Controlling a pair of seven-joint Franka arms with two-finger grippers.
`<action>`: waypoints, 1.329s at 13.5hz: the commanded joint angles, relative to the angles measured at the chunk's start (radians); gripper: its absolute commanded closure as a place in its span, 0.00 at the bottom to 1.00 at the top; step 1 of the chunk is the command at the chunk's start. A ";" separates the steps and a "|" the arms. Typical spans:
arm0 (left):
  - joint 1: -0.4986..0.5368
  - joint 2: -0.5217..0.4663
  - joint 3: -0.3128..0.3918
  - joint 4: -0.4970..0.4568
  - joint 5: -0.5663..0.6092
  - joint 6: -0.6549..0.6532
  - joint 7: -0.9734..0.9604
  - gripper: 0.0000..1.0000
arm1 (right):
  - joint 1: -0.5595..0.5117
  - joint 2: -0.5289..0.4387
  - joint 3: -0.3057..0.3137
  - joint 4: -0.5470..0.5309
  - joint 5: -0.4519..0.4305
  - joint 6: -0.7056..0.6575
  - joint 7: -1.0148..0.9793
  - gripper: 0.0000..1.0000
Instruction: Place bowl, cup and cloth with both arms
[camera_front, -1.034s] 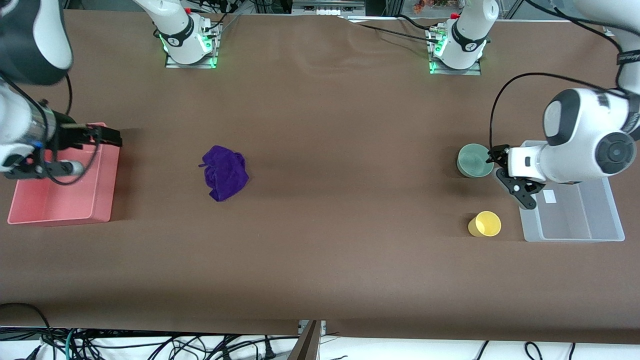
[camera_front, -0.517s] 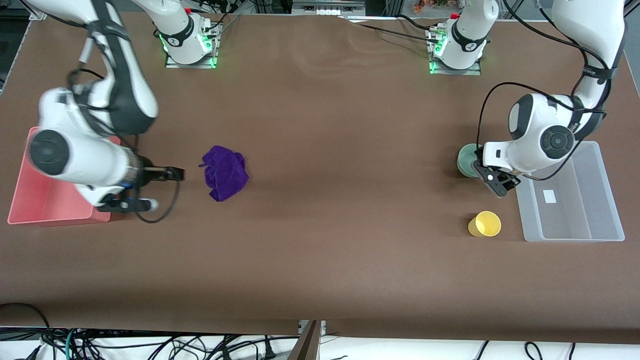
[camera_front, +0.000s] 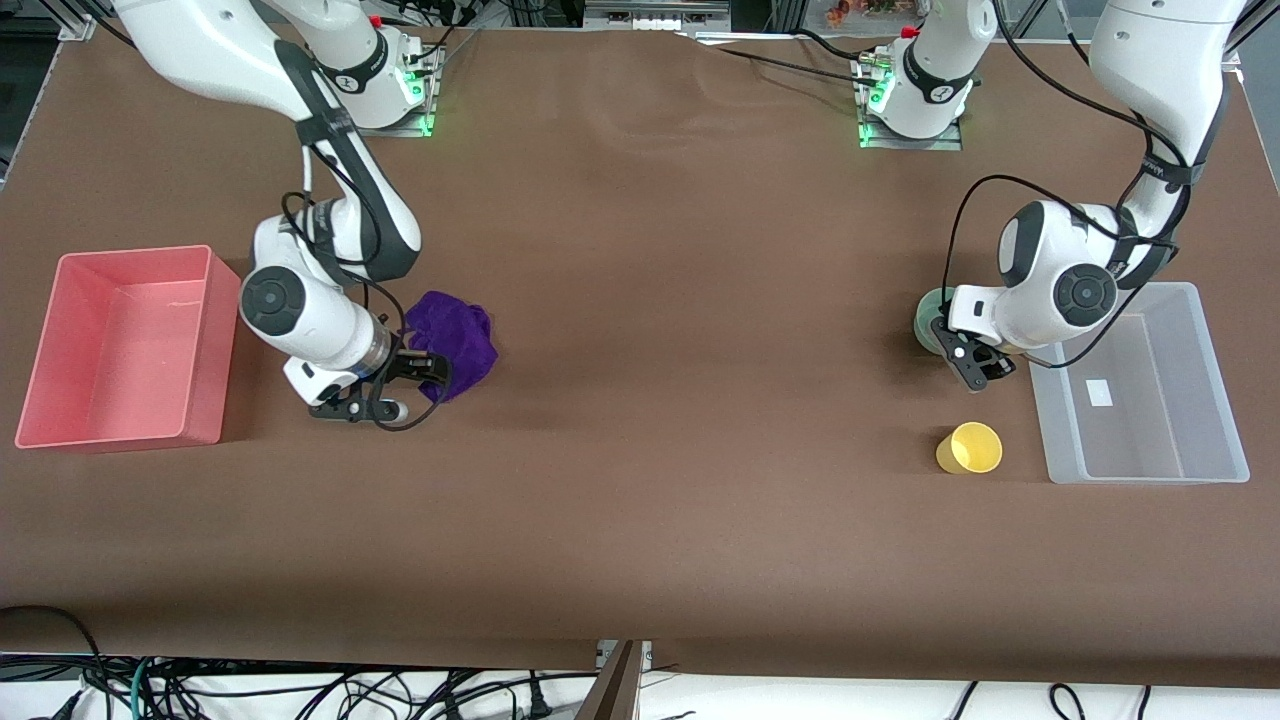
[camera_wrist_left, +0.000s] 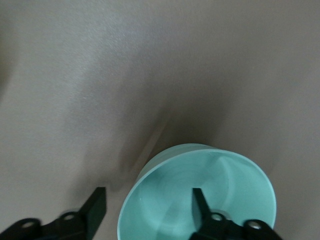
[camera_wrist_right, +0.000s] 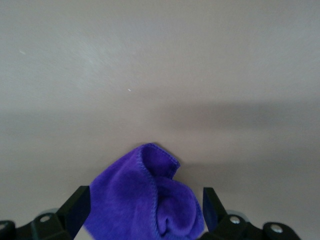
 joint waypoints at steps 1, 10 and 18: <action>0.016 0.002 -0.009 0.023 0.022 0.004 0.086 1.00 | 0.007 0.019 0.008 -0.029 -0.002 0.038 0.009 0.01; 0.017 -0.088 -0.014 0.103 -0.018 -0.233 0.104 1.00 | 0.012 0.021 0.011 -0.055 -0.001 -0.029 0.003 1.00; 0.204 -0.033 -0.003 0.471 0.086 -0.516 0.262 1.00 | -0.066 -0.125 -0.053 0.233 -0.002 -0.585 -0.202 1.00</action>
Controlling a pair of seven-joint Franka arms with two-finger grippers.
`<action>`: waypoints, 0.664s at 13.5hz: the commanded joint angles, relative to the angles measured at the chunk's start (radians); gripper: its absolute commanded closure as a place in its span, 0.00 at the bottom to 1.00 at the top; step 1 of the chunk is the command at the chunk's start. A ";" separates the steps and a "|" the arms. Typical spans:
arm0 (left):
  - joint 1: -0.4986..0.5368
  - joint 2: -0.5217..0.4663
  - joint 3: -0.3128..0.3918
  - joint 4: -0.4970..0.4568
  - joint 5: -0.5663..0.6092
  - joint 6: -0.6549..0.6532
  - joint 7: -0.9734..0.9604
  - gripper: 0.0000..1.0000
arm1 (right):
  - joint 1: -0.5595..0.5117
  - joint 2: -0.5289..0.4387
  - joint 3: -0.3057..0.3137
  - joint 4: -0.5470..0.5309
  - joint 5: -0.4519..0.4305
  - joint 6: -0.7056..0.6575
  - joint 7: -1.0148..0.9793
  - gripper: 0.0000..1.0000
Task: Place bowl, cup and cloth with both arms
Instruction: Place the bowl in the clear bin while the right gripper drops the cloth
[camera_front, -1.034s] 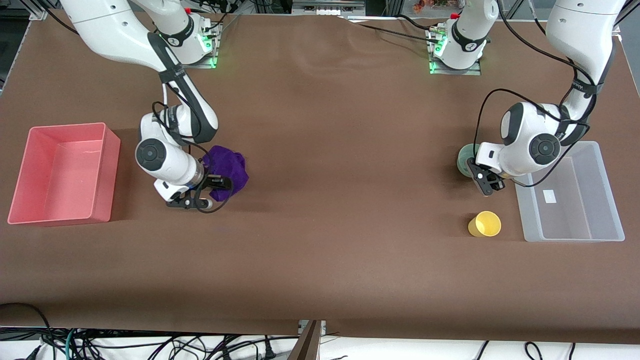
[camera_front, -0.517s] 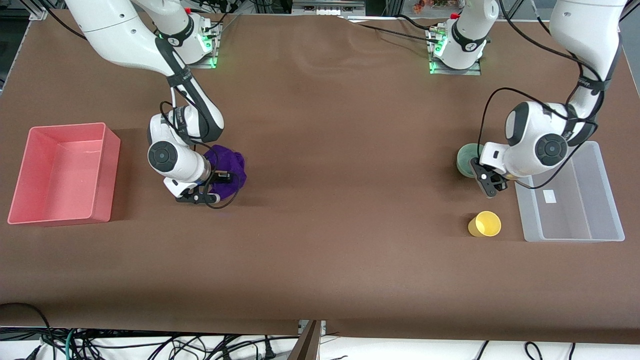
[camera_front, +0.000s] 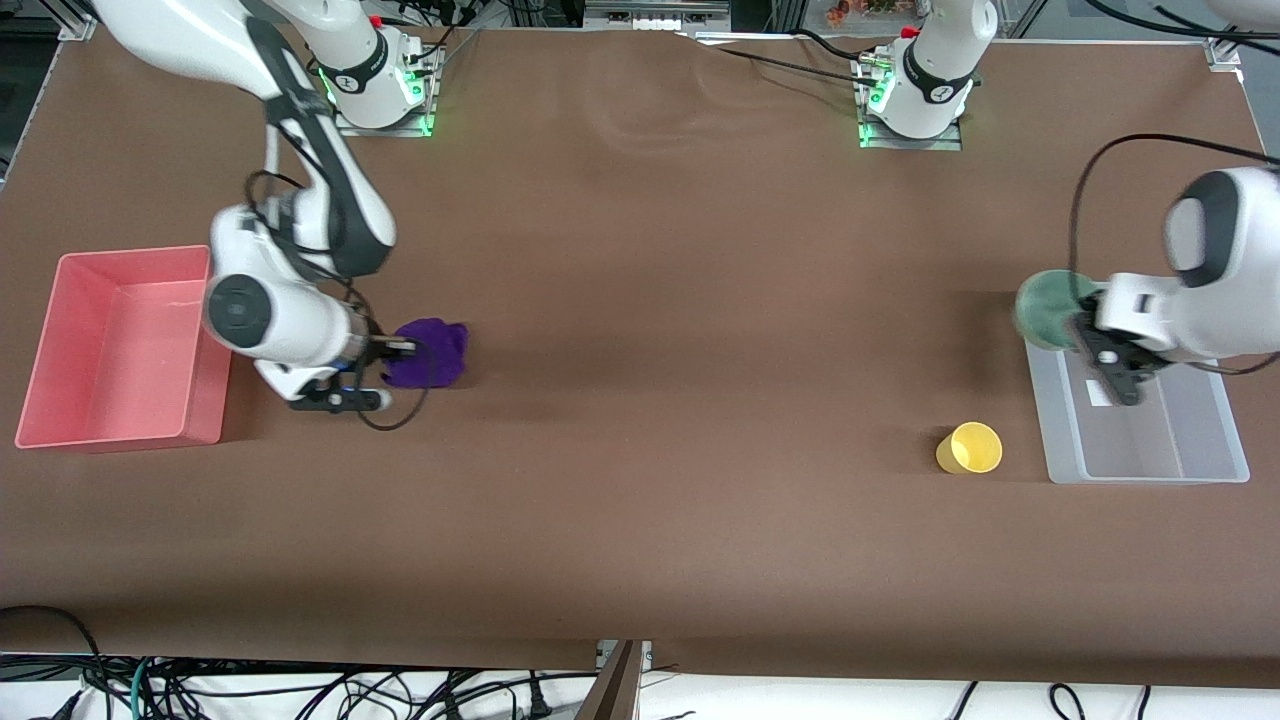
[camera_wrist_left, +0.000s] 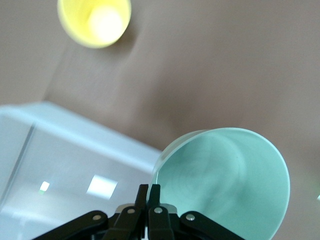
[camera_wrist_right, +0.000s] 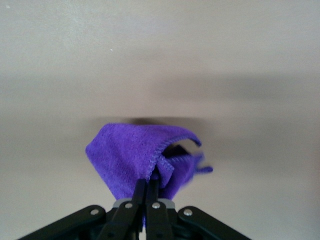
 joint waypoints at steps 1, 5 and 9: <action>0.086 0.088 -0.011 0.055 0.077 0.054 0.050 1.00 | -0.025 -0.034 -0.064 0.131 0.000 -0.235 -0.158 1.00; 0.177 0.223 -0.011 0.053 0.082 0.288 0.127 1.00 | -0.030 -0.075 -0.268 0.292 -0.008 -0.563 -0.461 1.00; 0.223 0.294 -0.011 0.053 0.082 0.406 0.152 0.69 | -0.042 -0.066 -0.461 0.329 -0.085 -0.639 -0.759 1.00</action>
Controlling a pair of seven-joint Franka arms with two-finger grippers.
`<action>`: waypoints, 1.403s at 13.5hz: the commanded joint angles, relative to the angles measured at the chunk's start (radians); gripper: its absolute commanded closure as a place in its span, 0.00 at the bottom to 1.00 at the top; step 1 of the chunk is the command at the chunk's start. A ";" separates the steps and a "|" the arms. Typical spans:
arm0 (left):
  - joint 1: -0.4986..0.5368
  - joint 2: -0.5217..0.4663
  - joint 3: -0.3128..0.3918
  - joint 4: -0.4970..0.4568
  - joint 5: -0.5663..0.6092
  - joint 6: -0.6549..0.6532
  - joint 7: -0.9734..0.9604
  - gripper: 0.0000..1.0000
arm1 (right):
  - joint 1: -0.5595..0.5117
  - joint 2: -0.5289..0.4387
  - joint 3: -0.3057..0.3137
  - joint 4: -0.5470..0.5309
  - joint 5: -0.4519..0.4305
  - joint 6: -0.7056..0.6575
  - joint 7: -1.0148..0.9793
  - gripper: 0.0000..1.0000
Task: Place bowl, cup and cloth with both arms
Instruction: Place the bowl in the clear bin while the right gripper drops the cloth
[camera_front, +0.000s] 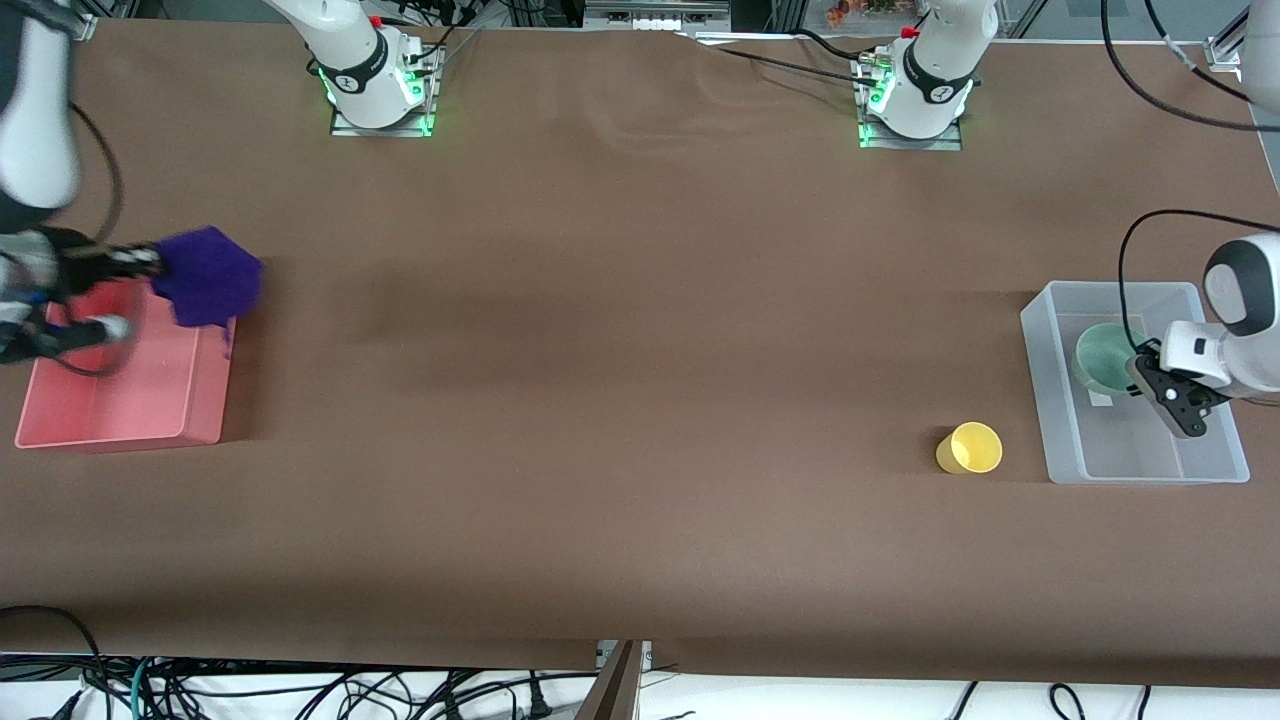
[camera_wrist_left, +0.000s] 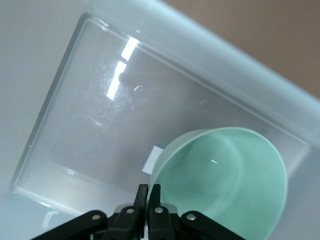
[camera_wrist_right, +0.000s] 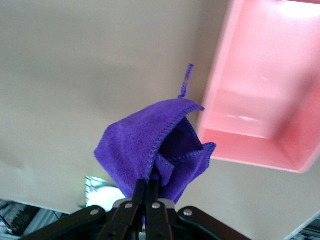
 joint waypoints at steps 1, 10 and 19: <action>0.026 0.017 -0.015 0.032 0.017 0.007 0.035 0.30 | -0.011 0.027 -0.089 0.007 -0.051 0.008 -0.174 1.00; 0.012 -0.089 -0.214 0.174 -0.063 -0.375 -0.295 0.00 | -0.112 0.128 -0.165 -0.265 -0.032 0.426 -0.319 1.00; -0.137 0.046 -0.252 0.179 -0.103 -0.186 -0.848 0.00 | -0.121 0.107 -0.161 -0.256 0.086 0.517 -0.316 0.00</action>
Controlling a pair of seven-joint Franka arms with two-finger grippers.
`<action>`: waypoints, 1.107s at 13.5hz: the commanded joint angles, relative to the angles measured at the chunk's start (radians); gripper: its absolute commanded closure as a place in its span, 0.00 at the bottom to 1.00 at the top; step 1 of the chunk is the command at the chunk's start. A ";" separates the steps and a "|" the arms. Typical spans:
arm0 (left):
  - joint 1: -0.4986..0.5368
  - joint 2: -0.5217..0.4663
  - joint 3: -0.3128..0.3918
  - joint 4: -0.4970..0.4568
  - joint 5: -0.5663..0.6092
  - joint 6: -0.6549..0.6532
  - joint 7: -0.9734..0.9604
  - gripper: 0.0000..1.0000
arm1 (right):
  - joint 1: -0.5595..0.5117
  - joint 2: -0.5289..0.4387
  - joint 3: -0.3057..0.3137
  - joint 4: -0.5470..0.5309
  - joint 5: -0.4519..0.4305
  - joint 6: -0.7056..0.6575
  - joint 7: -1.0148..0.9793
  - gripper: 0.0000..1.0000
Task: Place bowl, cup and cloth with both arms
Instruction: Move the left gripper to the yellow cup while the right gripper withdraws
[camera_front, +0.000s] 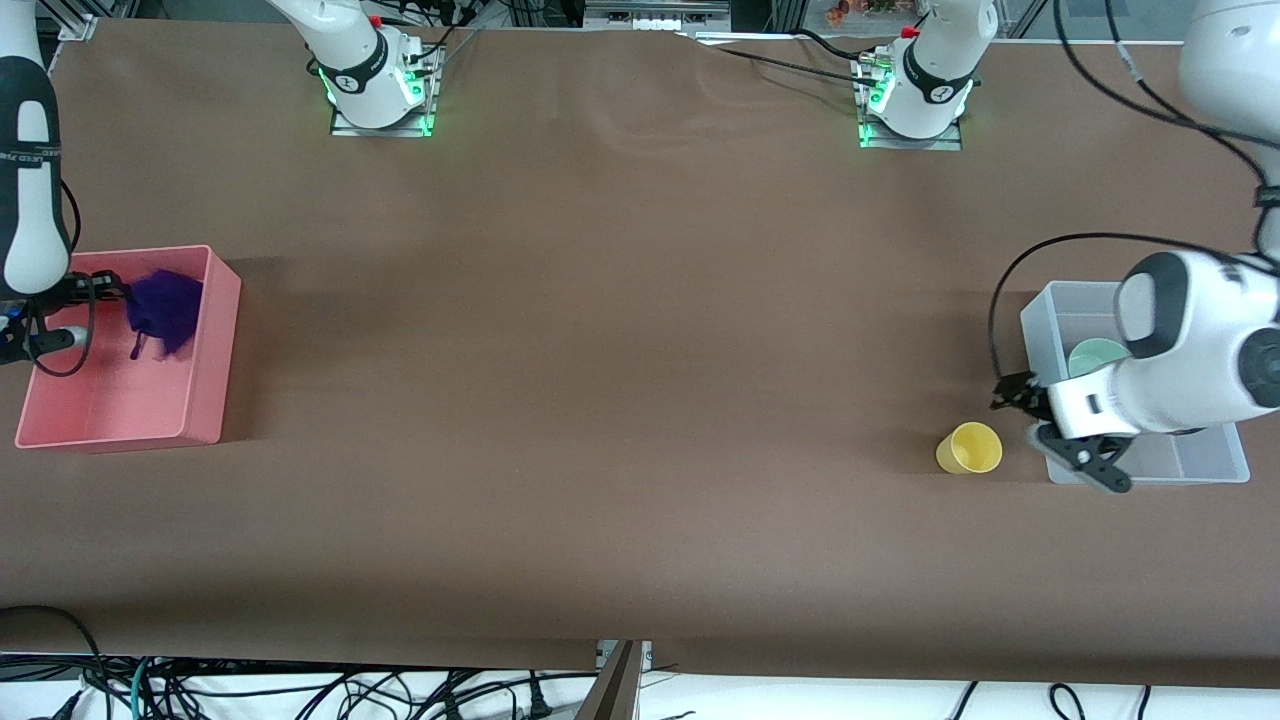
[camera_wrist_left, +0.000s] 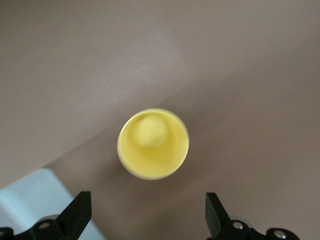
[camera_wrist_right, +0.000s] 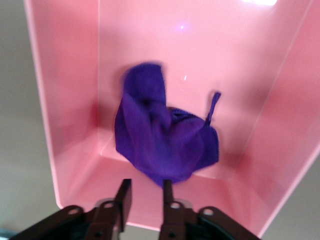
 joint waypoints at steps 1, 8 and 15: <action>-0.005 0.056 0.016 0.023 -0.010 0.053 -0.038 0.00 | 0.003 -0.090 0.017 0.084 0.023 -0.069 -0.009 0.00; -0.008 0.171 0.039 0.140 0.041 0.080 -0.036 0.28 | 0.009 -0.202 0.305 0.313 -0.031 -0.237 0.104 0.00; 0.003 0.208 0.037 0.142 0.010 0.074 -0.051 1.00 | 0.015 -0.294 0.522 0.310 -0.025 -0.323 0.751 0.00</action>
